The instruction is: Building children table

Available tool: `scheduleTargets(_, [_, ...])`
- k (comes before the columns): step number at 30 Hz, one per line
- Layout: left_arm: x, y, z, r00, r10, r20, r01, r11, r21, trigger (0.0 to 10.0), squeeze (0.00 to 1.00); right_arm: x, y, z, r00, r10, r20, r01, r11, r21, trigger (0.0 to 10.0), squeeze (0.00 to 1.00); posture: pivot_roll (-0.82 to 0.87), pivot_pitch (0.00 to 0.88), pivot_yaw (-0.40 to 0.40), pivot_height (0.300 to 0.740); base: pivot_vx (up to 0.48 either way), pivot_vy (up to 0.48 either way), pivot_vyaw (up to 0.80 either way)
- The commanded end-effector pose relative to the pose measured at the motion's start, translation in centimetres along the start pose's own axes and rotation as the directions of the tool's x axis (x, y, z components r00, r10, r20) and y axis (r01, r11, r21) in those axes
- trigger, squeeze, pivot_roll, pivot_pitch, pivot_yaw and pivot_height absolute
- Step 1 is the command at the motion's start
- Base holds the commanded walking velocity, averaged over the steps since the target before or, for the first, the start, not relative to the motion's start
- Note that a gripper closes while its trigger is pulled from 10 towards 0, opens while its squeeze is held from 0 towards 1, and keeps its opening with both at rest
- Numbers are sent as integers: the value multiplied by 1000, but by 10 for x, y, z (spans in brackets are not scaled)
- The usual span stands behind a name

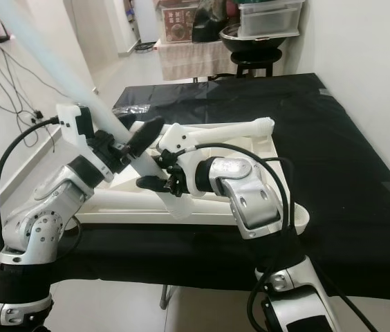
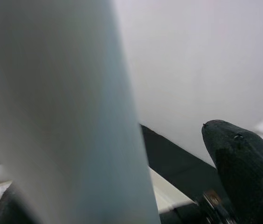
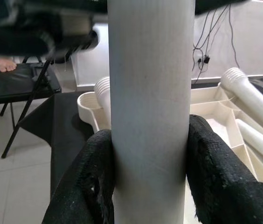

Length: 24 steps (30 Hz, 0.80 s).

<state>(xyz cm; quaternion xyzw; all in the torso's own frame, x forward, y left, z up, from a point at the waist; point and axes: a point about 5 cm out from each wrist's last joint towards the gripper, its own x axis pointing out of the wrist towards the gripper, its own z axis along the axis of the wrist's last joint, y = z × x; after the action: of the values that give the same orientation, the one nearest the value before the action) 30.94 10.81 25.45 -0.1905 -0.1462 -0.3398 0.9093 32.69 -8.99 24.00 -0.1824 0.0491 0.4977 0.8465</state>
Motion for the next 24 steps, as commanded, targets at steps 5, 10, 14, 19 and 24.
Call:
scheduleTargets(5, [-1,-4,1,1000,-12,21,12,1000,-17,10000,0,2,4,9,999,11,40,-11,1000,-9,0,0,-122,0,115,740,0,0,0])
scheduleTargets(10, [0,1,21,989,22,145,-18,999,-31,0,0,2,9,6,999,19,39,-19,1000,3,0,0,-125,0,113,740,0,0,0])
scheduleTargets(14, [0,-5,27,986,-16,169,20,1000,-23,0,0,4,7,2,999,1,38,-2,1000,24,0,0,-129,0,102,740,0,0,0])
scheduleTargets(19, [-1,-9,30,983,-37,182,43,999,-29,0,0,6,2,0,997,-47,63,44,998,46,510,0,-132,0,102,740,0,0,0])
scheduleTargets(24, [0,-10,29,982,-43,183,50,998,-32,0,0,6,-2,1,981,-133,138,128,991,46,10000,0,-141,0,109,740,0,0,0])
